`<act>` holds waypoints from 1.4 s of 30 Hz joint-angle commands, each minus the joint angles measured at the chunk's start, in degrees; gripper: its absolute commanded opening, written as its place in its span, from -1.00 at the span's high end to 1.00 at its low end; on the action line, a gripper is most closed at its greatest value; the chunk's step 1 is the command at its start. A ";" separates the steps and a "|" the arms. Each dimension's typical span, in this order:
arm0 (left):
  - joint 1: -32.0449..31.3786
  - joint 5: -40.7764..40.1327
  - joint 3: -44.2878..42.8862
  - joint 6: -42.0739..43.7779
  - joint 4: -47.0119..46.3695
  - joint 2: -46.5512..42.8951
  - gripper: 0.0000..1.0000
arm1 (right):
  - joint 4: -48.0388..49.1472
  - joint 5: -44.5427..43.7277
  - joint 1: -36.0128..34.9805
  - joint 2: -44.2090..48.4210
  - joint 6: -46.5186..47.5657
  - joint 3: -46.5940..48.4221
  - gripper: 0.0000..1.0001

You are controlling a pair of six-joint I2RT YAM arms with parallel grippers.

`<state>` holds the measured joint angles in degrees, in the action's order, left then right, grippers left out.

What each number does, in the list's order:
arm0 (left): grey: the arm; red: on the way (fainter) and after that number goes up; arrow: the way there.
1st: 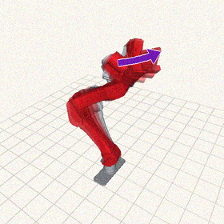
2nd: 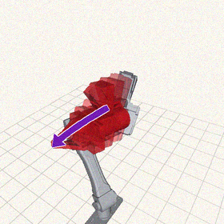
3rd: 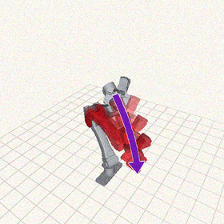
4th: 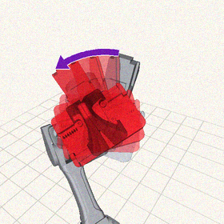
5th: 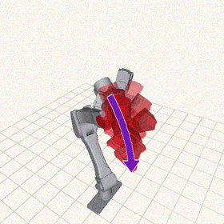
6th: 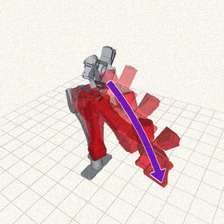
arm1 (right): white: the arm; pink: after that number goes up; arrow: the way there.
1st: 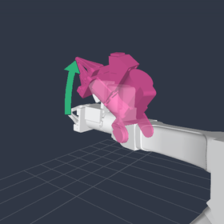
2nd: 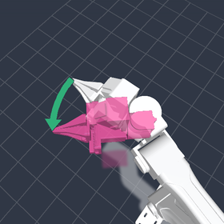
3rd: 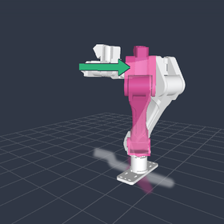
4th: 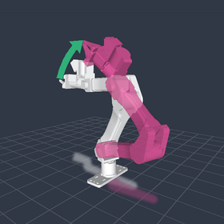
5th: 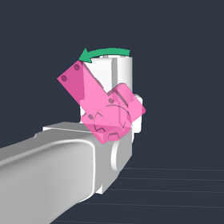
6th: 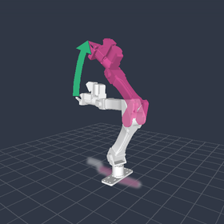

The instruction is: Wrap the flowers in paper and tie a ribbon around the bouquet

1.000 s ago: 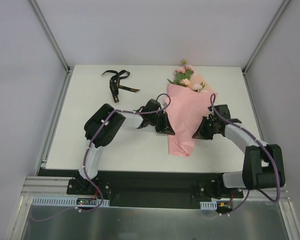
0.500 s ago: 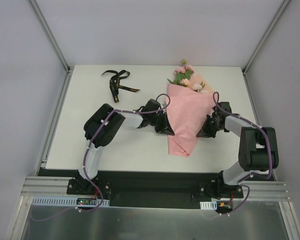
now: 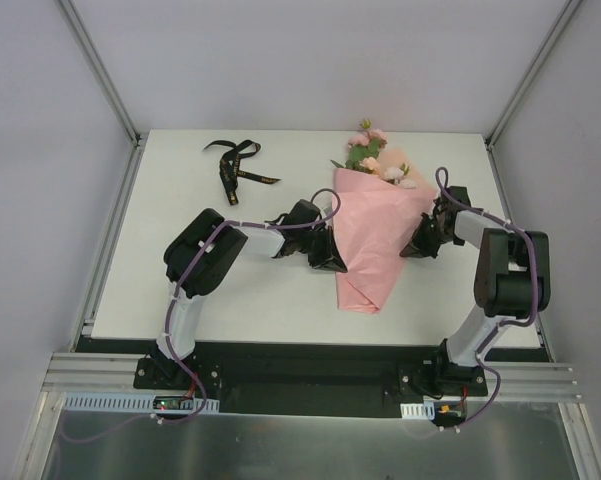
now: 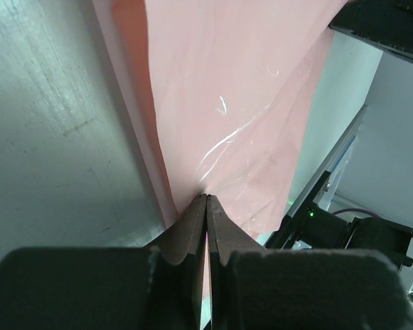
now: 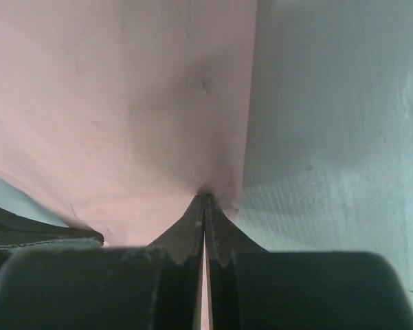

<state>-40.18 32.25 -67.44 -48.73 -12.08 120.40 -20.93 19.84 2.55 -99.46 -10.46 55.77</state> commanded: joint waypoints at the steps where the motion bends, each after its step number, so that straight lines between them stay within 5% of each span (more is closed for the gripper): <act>1: -0.42 -5.62 1.96 5.57 11.81 2.38 1.00 | -0.16 -3.14 1.31 -3.10 -0.35 4.34 0.98; 42: -0.60 -4.74 1.44 9.27 15.77 2.64 1.00 | 0.71 -1.90 8.08 -26.66 -10.09 38.18 0.82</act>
<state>-40.18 32.56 -68.86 -44.36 -8.25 120.29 -21.91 19.68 9.65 -123.96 -17.19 90.87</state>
